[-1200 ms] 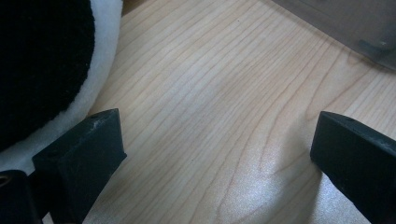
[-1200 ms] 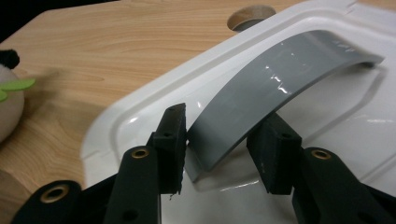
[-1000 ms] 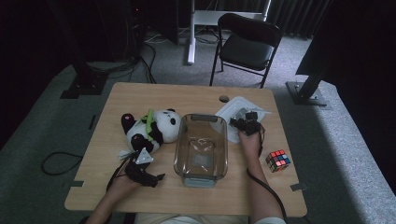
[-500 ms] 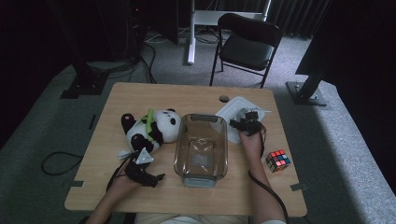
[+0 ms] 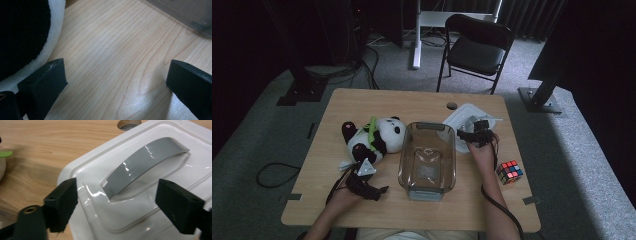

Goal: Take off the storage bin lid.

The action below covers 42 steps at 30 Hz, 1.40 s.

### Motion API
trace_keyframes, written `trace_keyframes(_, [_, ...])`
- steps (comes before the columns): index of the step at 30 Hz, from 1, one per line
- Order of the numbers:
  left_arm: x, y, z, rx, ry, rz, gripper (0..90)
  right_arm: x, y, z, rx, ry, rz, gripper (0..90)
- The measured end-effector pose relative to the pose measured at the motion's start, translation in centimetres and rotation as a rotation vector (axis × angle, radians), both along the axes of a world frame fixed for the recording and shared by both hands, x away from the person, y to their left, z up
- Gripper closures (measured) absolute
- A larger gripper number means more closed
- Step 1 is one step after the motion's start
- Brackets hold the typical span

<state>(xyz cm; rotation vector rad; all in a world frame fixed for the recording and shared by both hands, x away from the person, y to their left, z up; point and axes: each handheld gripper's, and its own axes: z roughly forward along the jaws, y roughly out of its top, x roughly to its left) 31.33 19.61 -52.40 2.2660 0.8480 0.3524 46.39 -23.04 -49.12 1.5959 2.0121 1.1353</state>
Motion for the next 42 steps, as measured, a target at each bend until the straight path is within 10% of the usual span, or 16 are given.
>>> trace_keyframes(25, [0.0, 0.0, 0.0, 0.001, 0.0, -0.001, 3.3, -5.5, -1.1, 4.6, 0.016, -0.149, 0.183, 12.6])
trace_keyframes(42, [0.0, 0.0, 0.0, 0.001, 0.001, -0.002, 3.3, -9.8, -0.7, 3.0, 0.004, -0.166, 0.275, 12.6])
